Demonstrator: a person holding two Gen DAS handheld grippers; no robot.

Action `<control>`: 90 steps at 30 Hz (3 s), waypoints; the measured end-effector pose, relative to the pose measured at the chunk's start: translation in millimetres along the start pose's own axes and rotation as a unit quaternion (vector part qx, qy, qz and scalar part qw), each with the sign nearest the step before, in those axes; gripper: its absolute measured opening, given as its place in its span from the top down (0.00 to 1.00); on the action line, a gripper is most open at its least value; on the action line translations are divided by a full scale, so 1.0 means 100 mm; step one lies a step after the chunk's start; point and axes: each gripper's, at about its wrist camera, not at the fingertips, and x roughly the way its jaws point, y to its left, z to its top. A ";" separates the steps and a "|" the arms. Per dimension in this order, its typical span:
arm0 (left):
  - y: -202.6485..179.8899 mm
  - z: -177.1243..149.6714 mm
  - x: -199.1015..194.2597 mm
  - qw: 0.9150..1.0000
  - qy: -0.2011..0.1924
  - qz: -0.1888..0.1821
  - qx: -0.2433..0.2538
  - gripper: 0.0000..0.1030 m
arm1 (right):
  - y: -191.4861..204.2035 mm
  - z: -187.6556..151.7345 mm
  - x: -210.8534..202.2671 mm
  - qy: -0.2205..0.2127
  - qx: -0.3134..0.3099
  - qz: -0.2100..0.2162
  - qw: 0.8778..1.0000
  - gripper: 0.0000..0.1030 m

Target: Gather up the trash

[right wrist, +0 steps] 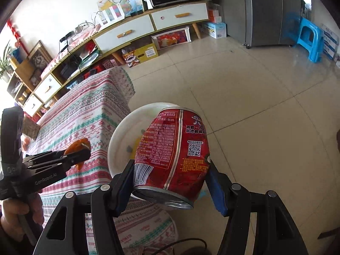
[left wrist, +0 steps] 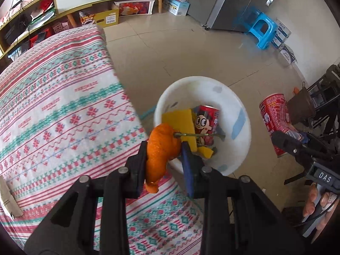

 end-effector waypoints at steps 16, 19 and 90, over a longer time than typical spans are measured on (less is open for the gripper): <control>-0.18 0.13 0.03 0.999 -0.033 0.018 0.016 0.25 | 0.01 0.01 0.02 0.002 -0.001 -0.002 1.000 0.38; -0.07 0.08 -0.10 0.999 -0.038 0.030 0.017 0.20 | 0.08 0.04 0.08 0.009 -0.004 -0.002 1.000 0.38; 2.50 -1.17 -0.88 0.980 -0.026 0.151 -0.125 0.85 | 1.68 -0.18 0.55 0.067 -0.102 0.014 0.992 0.21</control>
